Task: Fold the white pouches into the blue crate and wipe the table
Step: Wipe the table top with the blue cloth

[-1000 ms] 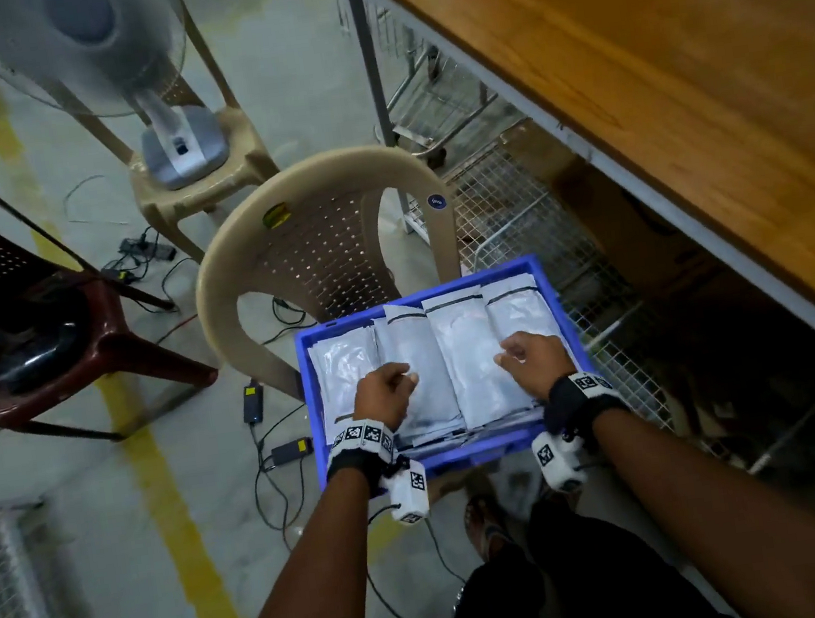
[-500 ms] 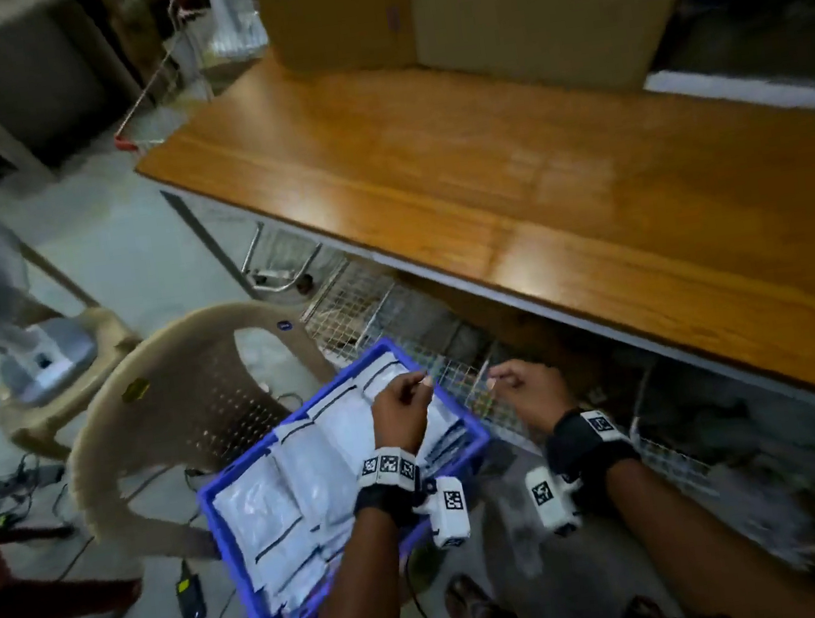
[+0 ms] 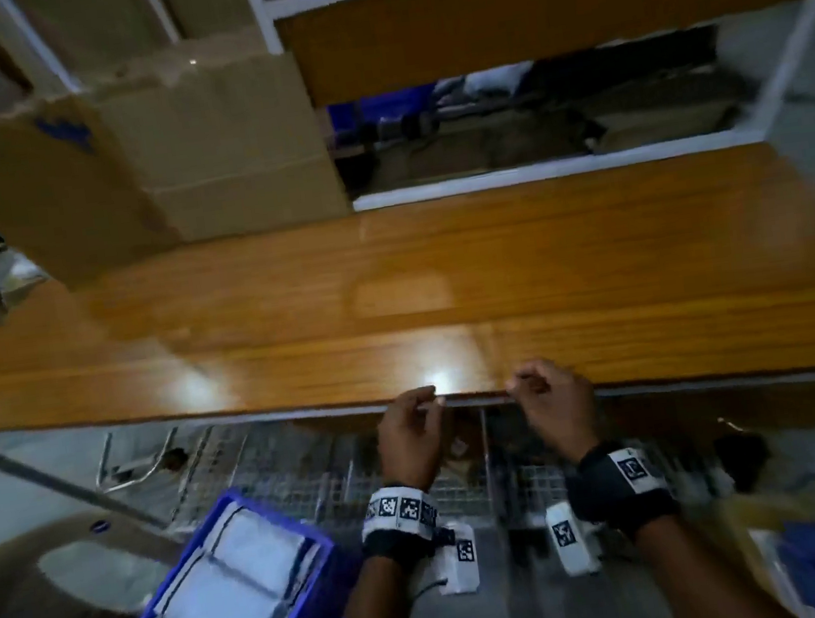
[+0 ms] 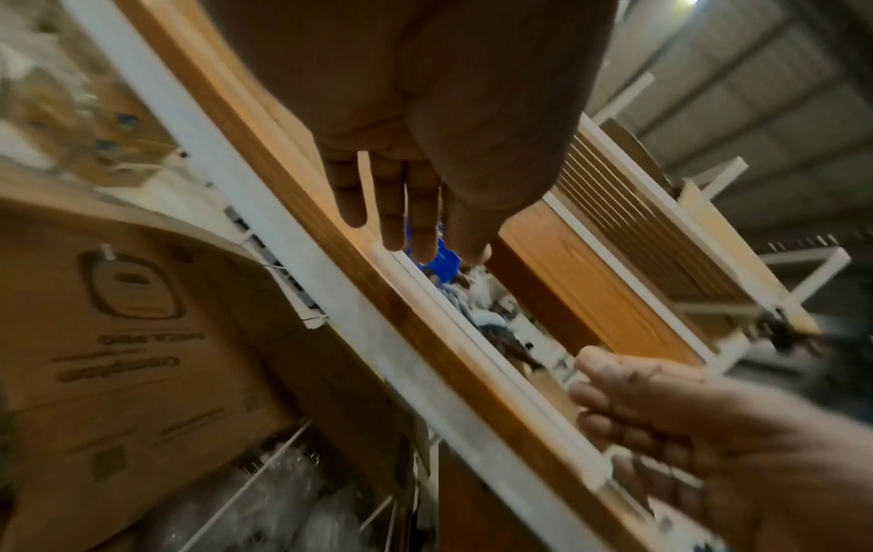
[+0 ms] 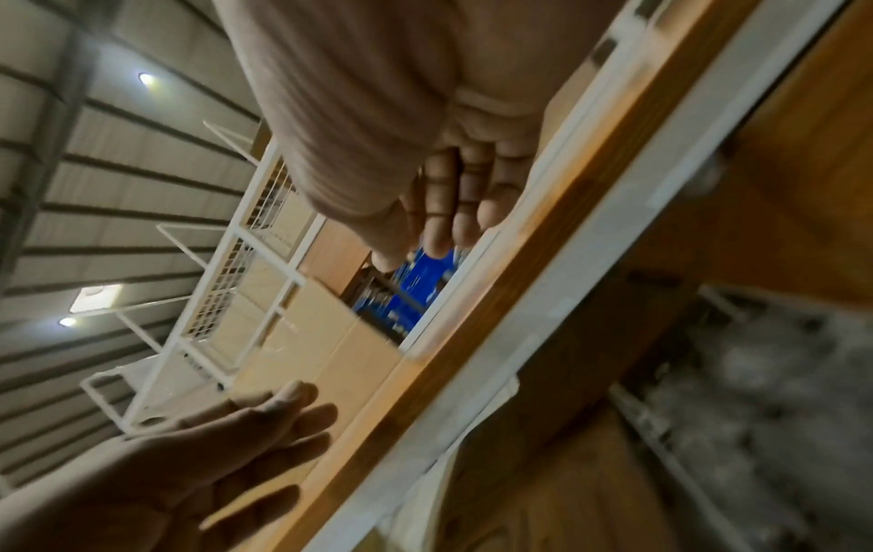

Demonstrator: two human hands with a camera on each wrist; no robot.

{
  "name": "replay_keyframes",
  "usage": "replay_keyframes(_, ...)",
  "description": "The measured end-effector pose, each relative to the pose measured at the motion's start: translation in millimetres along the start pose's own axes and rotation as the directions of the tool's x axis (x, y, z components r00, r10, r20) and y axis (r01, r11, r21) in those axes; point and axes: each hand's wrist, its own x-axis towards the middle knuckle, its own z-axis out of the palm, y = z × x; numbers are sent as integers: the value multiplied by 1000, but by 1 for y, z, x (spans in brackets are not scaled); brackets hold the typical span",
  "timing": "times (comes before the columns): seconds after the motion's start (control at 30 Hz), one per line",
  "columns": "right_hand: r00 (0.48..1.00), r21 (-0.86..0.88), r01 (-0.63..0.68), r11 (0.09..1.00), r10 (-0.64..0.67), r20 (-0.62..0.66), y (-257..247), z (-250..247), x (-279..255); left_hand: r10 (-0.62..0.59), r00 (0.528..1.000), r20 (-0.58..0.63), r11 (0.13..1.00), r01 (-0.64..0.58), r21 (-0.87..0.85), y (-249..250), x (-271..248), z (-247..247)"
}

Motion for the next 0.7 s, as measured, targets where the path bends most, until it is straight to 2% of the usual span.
replay_keyframes(0.07,999,-197,23,980,-29,-29,36,-43,5,96,988,118,984,-112,140,20,0,42)
replay_keyframes(0.17,993,-433,-80,898,109,43,79,-97,2,137,939,315,902,-250,352,45,1,98)
replay_keyframes(0.23,979,-520,-107,847,180,93,101,-122,-4,135,901,411,859,-313,405,59,-2,127)
replay_keyframes(0.33,967,-586,-44,809,183,179,120,-142,-15,107,846,523,744,-417,522,71,-10,159)
replay_keyframes(0.43,958,-612,-54,789,213,191,119,-144,-26,96,818,567,622,-494,608,69,-18,177)
replay_keyframes(0.53,957,-604,-88,792,236,169,118,-137,-34,157,811,564,552,-546,631,57,-24,181)
replay_keyframes(0.6,963,-606,-100,789,230,141,121,-134,-38,156,798,582,504,-571,648,53,-24,182)
replay_keyframes(0.7,968,-603,-83,793,207,139,127,-133,-39,123,801,586,513,-557,653,57,-20,185)
